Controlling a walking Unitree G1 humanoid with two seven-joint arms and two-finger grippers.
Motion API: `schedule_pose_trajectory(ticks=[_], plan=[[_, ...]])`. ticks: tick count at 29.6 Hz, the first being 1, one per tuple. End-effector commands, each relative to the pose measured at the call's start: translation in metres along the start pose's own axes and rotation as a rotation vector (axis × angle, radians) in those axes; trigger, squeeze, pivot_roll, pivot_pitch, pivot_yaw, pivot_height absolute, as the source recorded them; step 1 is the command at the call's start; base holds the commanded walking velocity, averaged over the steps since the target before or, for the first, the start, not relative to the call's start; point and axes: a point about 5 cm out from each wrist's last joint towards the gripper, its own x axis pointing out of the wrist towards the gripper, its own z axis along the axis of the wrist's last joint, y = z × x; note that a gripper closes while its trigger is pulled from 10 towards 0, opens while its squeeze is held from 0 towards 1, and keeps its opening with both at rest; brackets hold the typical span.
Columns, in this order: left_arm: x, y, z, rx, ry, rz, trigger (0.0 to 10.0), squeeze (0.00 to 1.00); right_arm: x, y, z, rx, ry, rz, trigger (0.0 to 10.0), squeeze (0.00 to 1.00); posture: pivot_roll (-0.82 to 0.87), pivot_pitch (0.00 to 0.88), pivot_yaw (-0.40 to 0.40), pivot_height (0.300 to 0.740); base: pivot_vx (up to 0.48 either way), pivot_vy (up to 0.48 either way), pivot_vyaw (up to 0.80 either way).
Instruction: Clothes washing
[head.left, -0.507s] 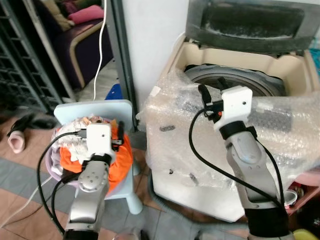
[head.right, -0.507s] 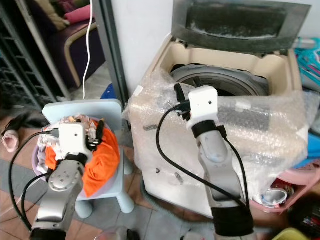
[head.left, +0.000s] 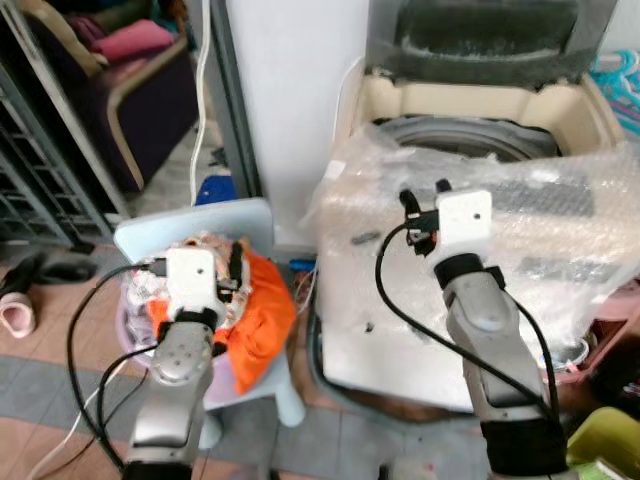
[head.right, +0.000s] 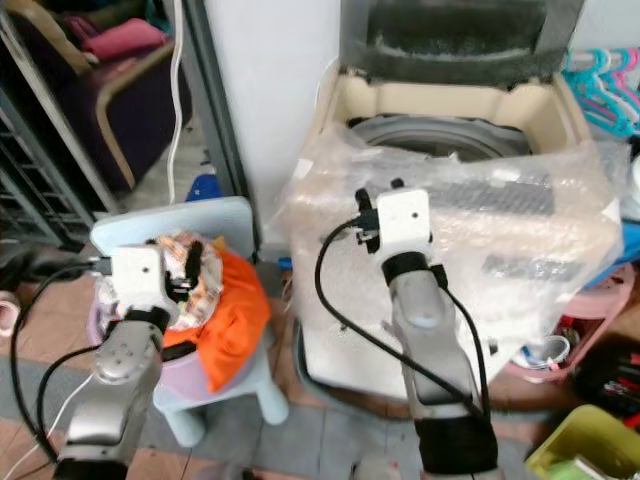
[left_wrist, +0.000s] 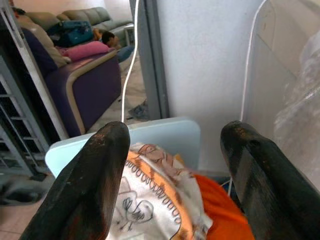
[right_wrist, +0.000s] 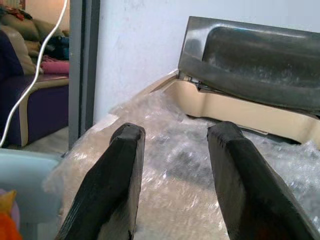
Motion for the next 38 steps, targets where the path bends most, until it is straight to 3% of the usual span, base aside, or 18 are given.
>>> schedule_pose_trajectory(ticks=[1,2,4,16,25,38], plan=[[0.000,-0.003,0.001,0.013,-0.003,-0.003,10.0,0.00,-0.001,0.003,-0.006,-0.011,0.045,0.029,10.0,0.00,-0.04,0.000,0.066,0.740,0.000,0.480,0.00],[0.000,-0.002,0.000,0.018,0.003,0.009,10.0,0.00,-0.004,0.009,-0.006,-0.013,0.047,0.103,10.0,0.00,-0.04,0.000,0.062,0.740,0.000,0.480,0.00],[-0.001,0.000,0.000,0.024,-0.002,0.017,10.0,0.00,-0.006,0.011,-0.005,-0.013,0.033,0.124,10.0,0.00,-0.04,0.000,0.057,0.740,0.000,0.480,0.38],[-0.008,0.013,-0.001,0.050,-0.017,0.059,10.0,0.00,-0.004,0.011,-0.020,0.014,0.073,0.135,10.0,0.00,-0.02,0.000,0.047,0.740,0.000,0.040,0.76],[-0.020,0.028,-0.019,0.064,0.041,0.094,10.0,0.00,-0.026,0.006,-0.059,-0.015,0.200,0.131,10.0,0.00,-0.01,0.000,0.049,0.740,0.000,0.000,0.00],[-0.020,0.026,-0.020,0.061,0.040,0.081,10.0,0.00,-0.026,-0.003,-0.069,-0.055,0.226,0.080,10.0,0.00,-0.02,0.000,0.054,0.740,0.351,0.000,0.00]])
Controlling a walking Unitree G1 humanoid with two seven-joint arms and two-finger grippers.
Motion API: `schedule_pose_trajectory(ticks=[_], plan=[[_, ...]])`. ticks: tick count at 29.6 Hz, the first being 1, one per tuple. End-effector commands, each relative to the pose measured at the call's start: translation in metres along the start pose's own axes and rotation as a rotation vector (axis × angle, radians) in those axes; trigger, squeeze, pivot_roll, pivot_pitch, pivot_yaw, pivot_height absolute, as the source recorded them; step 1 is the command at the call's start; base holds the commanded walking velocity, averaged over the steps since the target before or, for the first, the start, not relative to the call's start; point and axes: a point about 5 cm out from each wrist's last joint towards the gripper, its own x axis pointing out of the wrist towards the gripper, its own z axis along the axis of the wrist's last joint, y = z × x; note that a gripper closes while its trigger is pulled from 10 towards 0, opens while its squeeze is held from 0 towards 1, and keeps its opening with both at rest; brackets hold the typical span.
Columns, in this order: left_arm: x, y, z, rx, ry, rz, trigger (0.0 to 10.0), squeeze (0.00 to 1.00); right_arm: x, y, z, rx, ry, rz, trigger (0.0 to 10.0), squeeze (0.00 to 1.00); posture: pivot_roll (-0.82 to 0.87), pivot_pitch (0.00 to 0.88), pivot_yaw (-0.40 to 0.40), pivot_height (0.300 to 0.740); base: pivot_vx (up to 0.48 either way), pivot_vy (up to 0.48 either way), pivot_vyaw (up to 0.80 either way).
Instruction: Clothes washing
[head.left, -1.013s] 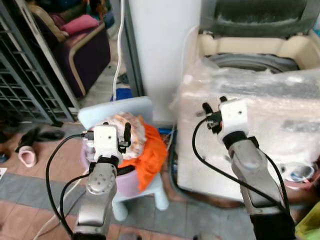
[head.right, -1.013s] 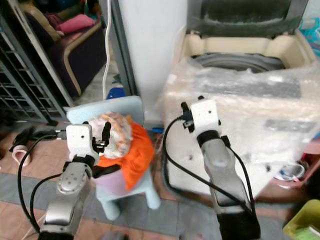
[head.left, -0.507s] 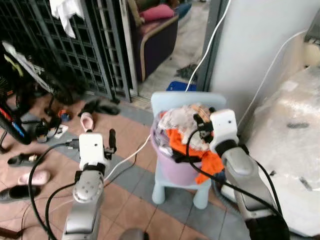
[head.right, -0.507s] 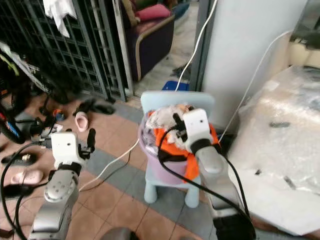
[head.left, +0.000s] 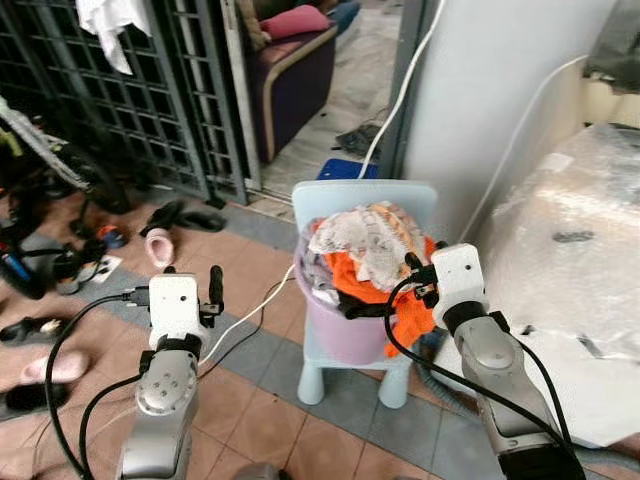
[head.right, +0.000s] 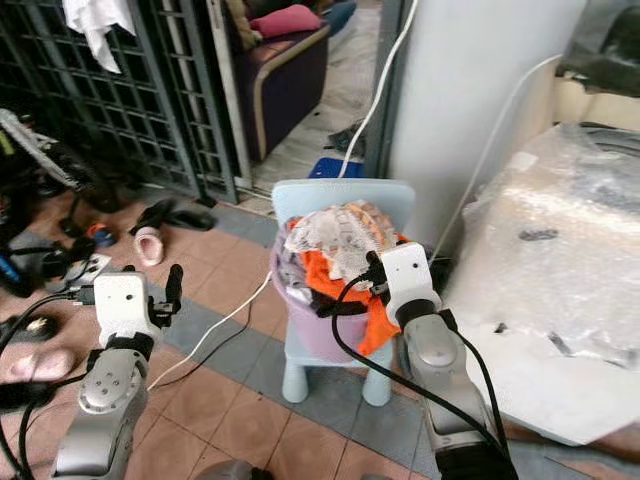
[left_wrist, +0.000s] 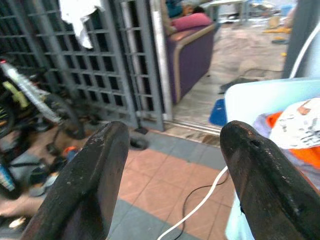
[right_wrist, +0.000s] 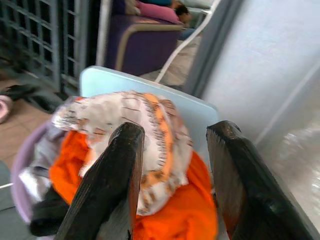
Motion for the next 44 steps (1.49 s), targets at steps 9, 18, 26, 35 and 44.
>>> schedule_pose_trajectory(ticks=[9,18,26,35,44], plan=[[0.001,-0.003,-0.002,-0.005,0.005,-0.013,10.0,0.00,0.005,0.004,0.007,-0.004,-0.034,0.019,10.0,0.00,-0.02,0.000,0.050,0.740,0.479,0.000,0.14],[0.001,-0.004,-0.002,-0.011,0.013,-0.005,10.0,0.00,0.009,0.002,0.007,0.005,-0.029,0.020,10.0,0.00,-0.01,0.000,0.045,0.740,0.420,0.000,0.05],[-0.002,-0.003,-0.001,0.000,0.002,0.013,10.0,0.00,0.015,0.001,0.005,-0.008,0.008,0.018,10.0,0.00,0.00,0.000,0.035,0.740,0.000,0.000,0.00],[-0.003,-0.004,-0.001,-0.003,-0.005,0.012,10.0,0.00,0.016,0.003,0.005,-0.018,0.018,0.037,10.0,0.00,-0.01,0.000,0.031,0.740,0.000,-0.199,0.00],[-0.003,-0.005,0.000,-0.003,-0.002,0.013,10.0,0.00,0.018,0.011,-0.003,-0.040,0.070,0.128,10.0,0.00,0.00,0.000,0.034,0.740,0.000,-0.425,0.00]])
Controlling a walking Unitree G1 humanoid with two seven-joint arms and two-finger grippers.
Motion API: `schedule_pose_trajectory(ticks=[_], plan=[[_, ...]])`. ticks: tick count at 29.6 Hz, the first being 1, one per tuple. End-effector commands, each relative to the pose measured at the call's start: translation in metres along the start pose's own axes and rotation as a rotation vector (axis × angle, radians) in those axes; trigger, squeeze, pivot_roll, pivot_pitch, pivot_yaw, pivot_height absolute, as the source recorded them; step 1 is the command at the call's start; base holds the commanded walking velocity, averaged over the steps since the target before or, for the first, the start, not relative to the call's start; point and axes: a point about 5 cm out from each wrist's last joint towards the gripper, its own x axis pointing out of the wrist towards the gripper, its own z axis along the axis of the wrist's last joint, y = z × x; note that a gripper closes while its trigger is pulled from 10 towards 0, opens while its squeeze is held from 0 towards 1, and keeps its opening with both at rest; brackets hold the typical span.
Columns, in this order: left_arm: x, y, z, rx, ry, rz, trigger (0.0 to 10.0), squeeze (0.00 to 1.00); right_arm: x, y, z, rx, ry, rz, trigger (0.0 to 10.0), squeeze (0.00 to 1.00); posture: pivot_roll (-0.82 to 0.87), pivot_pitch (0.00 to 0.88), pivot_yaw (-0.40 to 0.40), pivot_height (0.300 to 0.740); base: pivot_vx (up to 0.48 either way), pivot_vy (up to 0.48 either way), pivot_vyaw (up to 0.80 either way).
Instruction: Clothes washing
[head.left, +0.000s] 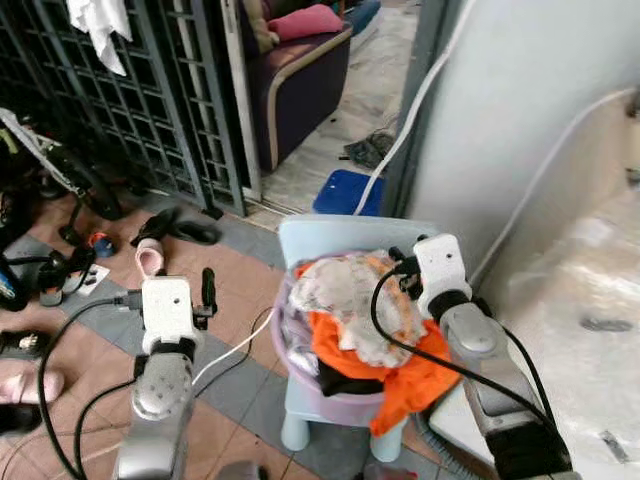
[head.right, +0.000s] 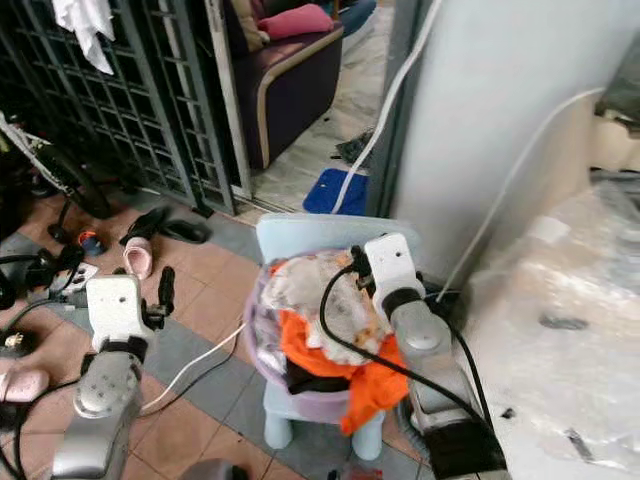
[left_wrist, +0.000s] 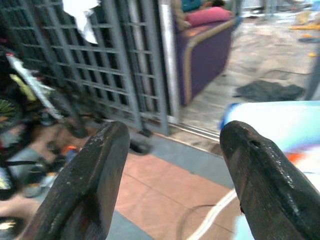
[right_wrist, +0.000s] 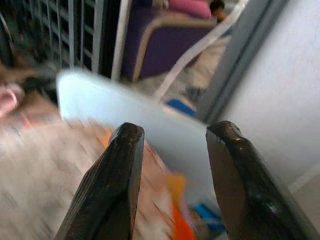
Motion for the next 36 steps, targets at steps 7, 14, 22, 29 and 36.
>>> schedule_pose_trajectory(ticks=[7,14,22,29,36], plan=[[-0.003,0.011,0.008,0.032,-0.022,0.046,10.0,0.00,0.014,0.007,0.007,-0.035,0.028,0.094,10.0,0.00,0.00,0.031,0.039,0.740,0.000,-0.123,0.00],[-0.017,0.013,0.012,0.080,-0.043,0.049,10.0,0.00,0.019,0.013,0.002,-0.004,0.078,0.177,10.0,1.00,0.03,0.056,0.033,0.740,0.000,0.000,0.00],[-0.023,0.019,0.014,0.076,-0.023,0.078,10.0,0.00,0.034,0.027,0.003,0.004,0.108,0.253,10.0,1.00,0.08,0.090,0.005,0.740,0.000,0.000,0.00],[-0.039,0.026,0.013,0.082,0.009,0.104,10.0,0.00,0.051,0.027,0.007,0.047,0.132,0.234,10.0,0.00,0.12,0.118,-0.018,0.740,0.000,0.000,0.00],[-0.042,0.025,0.019,0.077,0.009,0.101,10.0,0.00,0.064,0.047,-0.002,0.070,0.243,0.226,10.0,0.00,0.15,0.137,-0.030,0.740,0.000,0.000,0.00]])
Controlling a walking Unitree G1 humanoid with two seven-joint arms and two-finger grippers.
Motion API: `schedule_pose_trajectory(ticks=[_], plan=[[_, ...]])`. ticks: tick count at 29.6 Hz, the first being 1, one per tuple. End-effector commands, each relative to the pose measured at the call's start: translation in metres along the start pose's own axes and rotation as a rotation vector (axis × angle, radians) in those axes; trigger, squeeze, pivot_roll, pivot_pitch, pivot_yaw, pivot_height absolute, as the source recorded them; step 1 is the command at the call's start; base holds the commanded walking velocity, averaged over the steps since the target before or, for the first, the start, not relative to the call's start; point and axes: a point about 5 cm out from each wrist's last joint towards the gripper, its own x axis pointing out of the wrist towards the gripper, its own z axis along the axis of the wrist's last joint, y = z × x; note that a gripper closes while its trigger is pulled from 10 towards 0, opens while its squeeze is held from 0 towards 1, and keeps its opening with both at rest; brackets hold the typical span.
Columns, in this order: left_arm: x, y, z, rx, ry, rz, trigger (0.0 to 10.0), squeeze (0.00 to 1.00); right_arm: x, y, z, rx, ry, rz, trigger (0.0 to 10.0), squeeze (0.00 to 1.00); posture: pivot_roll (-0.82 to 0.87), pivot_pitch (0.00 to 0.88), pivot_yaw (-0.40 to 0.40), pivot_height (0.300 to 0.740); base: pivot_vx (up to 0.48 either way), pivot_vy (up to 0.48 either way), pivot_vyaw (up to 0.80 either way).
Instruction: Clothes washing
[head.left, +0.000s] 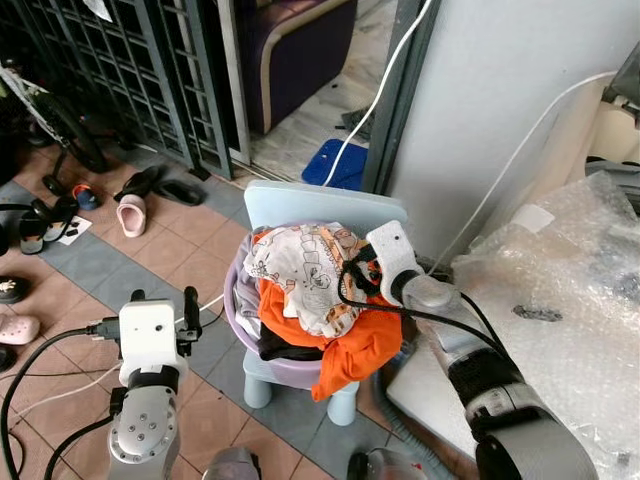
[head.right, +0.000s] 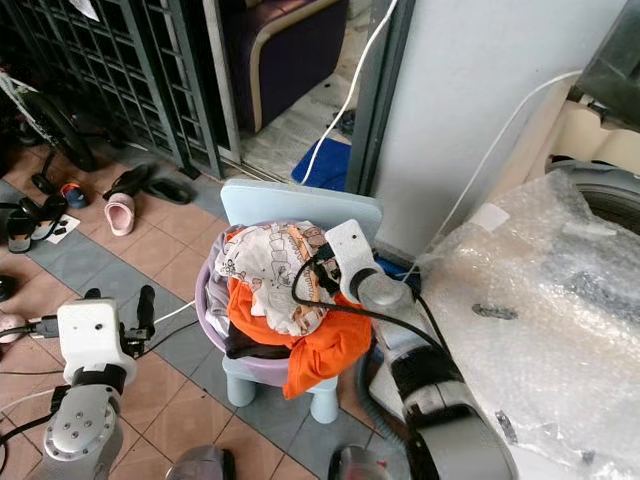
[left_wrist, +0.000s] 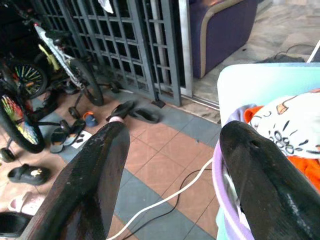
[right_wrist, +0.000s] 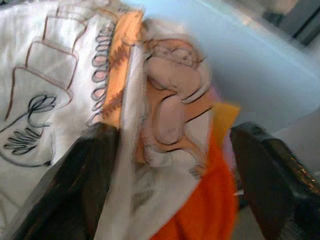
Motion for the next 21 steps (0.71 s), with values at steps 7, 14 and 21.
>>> schedule_pose_trajectory(ticks=[7,14,21], plan=[[-0.005,-0.008,-0.002,-0.068,0.063,-0.101,10.0,0.00,0.012,0.024,-0.014,0.028,0.107,0.040,0.0,0.00,0.16,0.152,-0.051,0.740,0.000,0.000,0.00],[-0.005,-0.007,-0.007,-0.050,0.088,-0.098,10.0,0.00,0.011,0.022,-0.022,0.012,0.131,0.040,0.0,0.00,0.15,0.150,-0.057,0.740,0.000,0.000,0.00],[-0.002,-0.009,-0.005,-0.052,0.082,-0.100,10.0,0.00,0.010,0.022,-0.027,0.007,0.142,0.047,0.0,0.00,0.14,0.155,-0.073,0.740,0.000,0.000,0.00]])
